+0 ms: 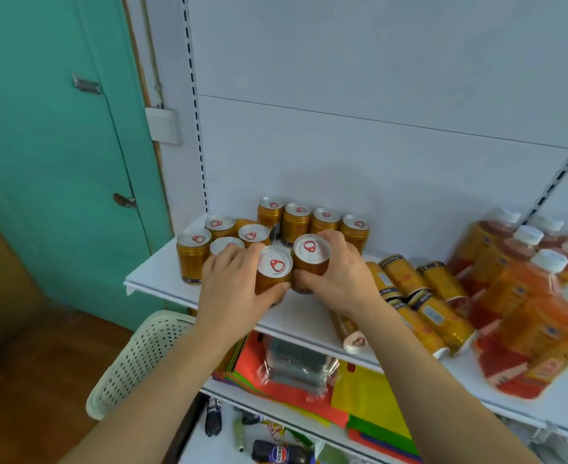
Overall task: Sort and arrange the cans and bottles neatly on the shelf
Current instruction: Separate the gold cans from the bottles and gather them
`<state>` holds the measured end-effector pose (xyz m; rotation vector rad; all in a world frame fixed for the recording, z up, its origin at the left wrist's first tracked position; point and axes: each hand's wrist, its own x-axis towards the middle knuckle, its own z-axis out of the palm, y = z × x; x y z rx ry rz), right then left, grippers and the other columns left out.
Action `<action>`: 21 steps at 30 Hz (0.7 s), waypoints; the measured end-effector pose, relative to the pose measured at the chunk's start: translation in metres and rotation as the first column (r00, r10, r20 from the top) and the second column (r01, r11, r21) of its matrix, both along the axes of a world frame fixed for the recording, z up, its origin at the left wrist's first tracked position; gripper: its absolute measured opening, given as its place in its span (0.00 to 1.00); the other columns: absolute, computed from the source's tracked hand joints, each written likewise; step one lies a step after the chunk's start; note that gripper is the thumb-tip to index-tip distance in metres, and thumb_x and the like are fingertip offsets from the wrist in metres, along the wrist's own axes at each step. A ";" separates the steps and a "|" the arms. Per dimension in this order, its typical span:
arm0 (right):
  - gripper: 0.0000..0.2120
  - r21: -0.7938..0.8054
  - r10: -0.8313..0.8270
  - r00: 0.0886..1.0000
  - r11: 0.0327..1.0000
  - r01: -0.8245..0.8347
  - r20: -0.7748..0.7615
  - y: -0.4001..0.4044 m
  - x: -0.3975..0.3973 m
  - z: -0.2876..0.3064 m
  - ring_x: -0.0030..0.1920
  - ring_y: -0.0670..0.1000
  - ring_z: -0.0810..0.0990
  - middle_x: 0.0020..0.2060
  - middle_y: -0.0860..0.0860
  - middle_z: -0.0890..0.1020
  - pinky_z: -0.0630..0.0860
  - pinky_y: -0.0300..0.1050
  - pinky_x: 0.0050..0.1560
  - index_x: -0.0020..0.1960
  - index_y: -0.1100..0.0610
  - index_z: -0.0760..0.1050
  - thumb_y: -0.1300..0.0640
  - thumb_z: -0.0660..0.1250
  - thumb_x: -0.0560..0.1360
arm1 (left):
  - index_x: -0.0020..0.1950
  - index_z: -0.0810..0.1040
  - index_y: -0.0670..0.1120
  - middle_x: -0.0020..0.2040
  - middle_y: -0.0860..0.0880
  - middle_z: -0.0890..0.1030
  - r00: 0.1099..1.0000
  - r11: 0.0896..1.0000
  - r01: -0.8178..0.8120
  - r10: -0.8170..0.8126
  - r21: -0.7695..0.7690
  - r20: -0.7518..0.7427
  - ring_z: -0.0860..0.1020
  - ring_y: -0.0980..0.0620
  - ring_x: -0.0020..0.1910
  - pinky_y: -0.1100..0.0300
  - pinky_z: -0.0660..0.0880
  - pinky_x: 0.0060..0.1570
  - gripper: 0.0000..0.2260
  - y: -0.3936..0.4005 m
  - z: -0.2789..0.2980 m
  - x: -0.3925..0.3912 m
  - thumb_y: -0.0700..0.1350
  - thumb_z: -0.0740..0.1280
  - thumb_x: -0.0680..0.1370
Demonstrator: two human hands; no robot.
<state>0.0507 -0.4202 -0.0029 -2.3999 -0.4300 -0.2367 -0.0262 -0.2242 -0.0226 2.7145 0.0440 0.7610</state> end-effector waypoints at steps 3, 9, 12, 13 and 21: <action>0.41 -0.072 0.029 0.999 0.997 -0.030 -0.019 0.008 0.033 0.002 0.70 0.55 0.74 0.67 0.52 0.79 0.74 0.54 0.66 0.76 0.49 0.68 0.41 0.79 0.68 | 0.72 0.73 0.48 0.65 0.48 0.82 0.999 0.992 -0.029 0.026 0.120 0.022 0.71 0.44 0.70 0.42 0.67 0.70 0.35 0.010 0.000 0.023 0.70 0.69 0.74; 0.39 -0.216 0.060 0.998 0.974 -0.062 -0.017 0.024 0.076 -0.009 0.75 0.58 0.69 0.73 0.52 0.75 0.68 0.57 0.76 0.80 0.47 0.67 0.40 0.76 0.74 | 0.65 0.79 0.47 0.62 0.48 0.83 0.998 0.961 0.041 -0.051 0.275 0.028 0.73 0.42 0.71 0.38 0.67 0.71 0.30 0.017 -0.005 0.043 0.70 0.62 0.76; 0.39 -0.275 0.059 0.998 0.959 -0.066 -0.032 0.030 0.090 -0.012 0.76 0.58 0.68 0.75 0.52 0.74 0.67 0.59 0.77 0.81 0.49 0.66 0.38 0.74 0.75 | 0.63 0.82 0.49 0.62 0.51 0.83 0.986 0.938 0.104 -0.141 0.332 0.088 0.75 0.43 0.69 0.41 0.67 0.70 0.22 0.022 -0.011 0.048 0.63 0.66 0.79; 0.39 -0.317 0.054 0.998 0.947 -0.059 -0.024 0.032 0.093 -0.012 0.77 0.58 0.68 0.75 0.52 0.74 0.67 0.59 0.77 0.82 0.49 0.65 0.37 0.72 0.76 | 0.65 0.81 0.49 0.62 0.51 0.83 0.982 0.933 0.117 -0.159 0.341 0.098 0.76 0.43 0.68 0.42 0.67 0.70 0.21 0.023 -0.014 0.050 0.62 0.67 0.79; 0.38 -0.605 0.017 0.997 0.796 0.029 0.070 0.042 0.085 -0.010 0.81 0.58 0.61 0.81 0.52 0.67 0.62 0.59 0.81 0.86 0.51 0.54 0.37 0.63 0.82 | 0.76 0.75 0.45 0.75 0.42 0.75 0.991 0.914 0.131 -0.126 0.383 -0.038 0.69 0.38 0.77 0.34 0.60 0.77 0.32 0.021 -0.012 0.059 0.64 0.68 0.79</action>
